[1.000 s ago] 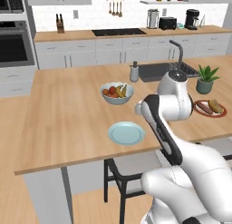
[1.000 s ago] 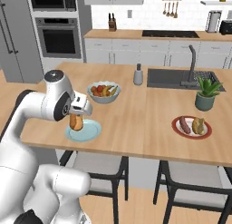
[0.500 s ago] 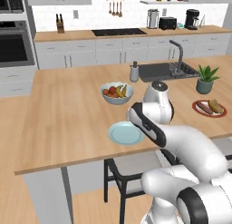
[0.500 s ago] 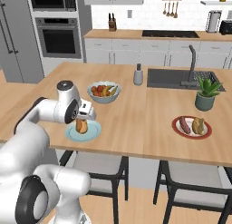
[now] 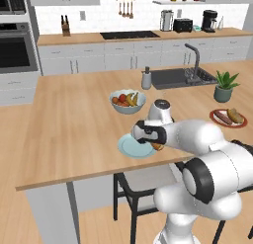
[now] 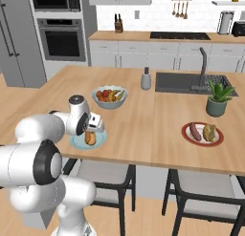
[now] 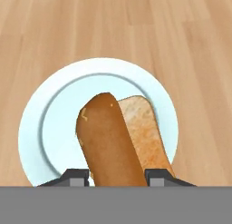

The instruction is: Place one bun and one sausage from the bowl on each plate.

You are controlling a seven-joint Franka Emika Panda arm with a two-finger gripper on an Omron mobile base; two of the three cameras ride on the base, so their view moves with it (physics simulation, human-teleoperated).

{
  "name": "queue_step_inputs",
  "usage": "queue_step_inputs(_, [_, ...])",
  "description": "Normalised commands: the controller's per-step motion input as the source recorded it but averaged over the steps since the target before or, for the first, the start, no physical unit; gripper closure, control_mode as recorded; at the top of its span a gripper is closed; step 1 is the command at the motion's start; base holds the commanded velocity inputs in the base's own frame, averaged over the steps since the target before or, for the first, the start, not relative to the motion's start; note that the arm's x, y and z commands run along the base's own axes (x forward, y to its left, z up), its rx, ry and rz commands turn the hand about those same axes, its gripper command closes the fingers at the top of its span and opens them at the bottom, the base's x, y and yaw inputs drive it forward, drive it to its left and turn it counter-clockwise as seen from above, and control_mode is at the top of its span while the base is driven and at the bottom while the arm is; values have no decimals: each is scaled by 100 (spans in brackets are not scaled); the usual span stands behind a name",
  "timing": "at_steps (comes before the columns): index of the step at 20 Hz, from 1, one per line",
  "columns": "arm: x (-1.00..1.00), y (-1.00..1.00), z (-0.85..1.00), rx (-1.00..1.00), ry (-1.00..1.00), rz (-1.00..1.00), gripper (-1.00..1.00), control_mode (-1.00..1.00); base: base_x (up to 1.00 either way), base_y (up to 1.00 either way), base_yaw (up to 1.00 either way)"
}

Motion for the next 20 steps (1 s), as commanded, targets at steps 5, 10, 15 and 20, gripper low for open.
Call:
queue_step_inputs(5, [46,5,-26,0,0,0,100,-100,0,0,0])
queue_step_inputs(10, [31,0,-36,0,0,0,100,-100,0,0,0])
queue_step_inputs(15, [8,0,-15,0,0,0,100,-100,0,0,0])
queue_step_inputs(20, [0,0,0,0,0,0,100,-100,0,0,0])
